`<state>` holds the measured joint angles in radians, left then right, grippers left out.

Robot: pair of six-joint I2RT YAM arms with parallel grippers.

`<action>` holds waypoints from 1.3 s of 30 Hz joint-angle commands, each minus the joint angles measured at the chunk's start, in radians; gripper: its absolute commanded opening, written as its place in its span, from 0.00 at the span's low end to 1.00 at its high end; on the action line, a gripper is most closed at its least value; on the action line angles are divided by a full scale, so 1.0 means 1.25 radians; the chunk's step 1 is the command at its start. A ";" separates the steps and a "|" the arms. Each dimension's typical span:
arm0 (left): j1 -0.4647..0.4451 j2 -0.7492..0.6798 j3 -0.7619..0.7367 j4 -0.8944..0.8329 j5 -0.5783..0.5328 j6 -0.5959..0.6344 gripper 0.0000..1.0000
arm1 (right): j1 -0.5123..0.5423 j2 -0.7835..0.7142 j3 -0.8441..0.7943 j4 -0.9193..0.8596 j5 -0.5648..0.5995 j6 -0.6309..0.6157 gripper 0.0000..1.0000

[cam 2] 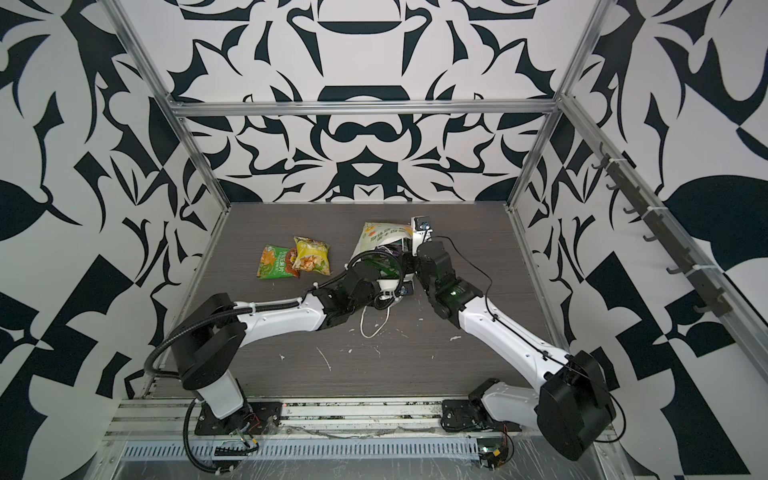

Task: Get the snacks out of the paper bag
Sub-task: 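Lift the green Fox's packet out of the bag with the left gripper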

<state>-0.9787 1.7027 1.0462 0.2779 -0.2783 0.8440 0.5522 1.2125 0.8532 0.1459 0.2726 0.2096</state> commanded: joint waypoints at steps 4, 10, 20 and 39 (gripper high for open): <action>-0.009 -0.153 0.020 -0.063 0.012 -0.100 0.00 | -0.022 0.004 0.053 0.024 0.016 0.021 0.00; -0.006 -0.299 0.008 -0.155 0.036 -0.223 0.00 | -0.048 0.008 0.057 0.013 0.015 0.031 0.00; 0.250 -0.515 -0.023 -0.252 0.150 -0.567 0.00 | -0.061 0.024 0.073 0.010 0.001 0.027 0.00; 0.637 0.027 0.414 -0.594 0.661 -0.943 0.00 | -0.063 -0.004 0.073 -0.013 0.006 0.030 0.00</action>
<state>-0.1852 1.6711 1.4635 -0.3832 0.4484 -0.2577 0.4782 1.2484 0.9031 0.1207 0.2684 0.2356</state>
